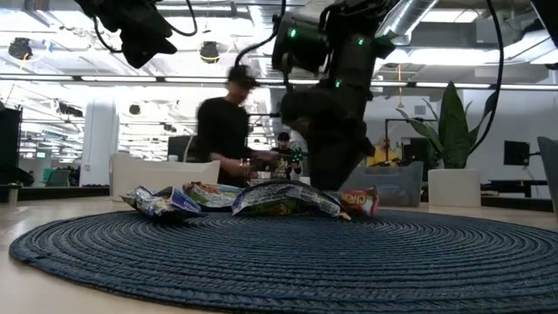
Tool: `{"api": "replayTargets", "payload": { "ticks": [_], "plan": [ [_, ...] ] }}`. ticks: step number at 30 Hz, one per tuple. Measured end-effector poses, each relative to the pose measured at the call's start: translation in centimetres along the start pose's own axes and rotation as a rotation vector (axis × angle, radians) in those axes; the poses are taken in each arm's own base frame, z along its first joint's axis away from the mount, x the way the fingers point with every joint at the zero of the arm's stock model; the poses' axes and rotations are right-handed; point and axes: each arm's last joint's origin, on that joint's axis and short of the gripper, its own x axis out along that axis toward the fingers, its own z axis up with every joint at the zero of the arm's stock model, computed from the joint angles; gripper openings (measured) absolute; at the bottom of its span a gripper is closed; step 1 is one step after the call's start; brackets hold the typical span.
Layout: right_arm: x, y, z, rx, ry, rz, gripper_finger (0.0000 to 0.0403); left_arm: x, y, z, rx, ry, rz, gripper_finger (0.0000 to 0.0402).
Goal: Pick and place Granola Bars by type
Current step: Put the red granola bar into the top black bin
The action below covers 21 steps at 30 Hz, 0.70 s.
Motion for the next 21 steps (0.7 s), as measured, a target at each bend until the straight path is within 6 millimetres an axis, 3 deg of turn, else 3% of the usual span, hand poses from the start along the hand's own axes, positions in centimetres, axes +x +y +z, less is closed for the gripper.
{"api": "replayTargets", "payload": {
  "ticks": [10,21],
  "plan": [
    [1.4,-0.1,0.0,0.002,0.030,0.005,0.0143,0.0,0.0,0.0,0.000,0.000,0.000,0.0141],
    [0.4,0.5,1.2,-0.026,-0.025,0.010,0.0009,0.0,0.0,0.0,0.008,-0.001,0.001,0.0141]
  ]
}}
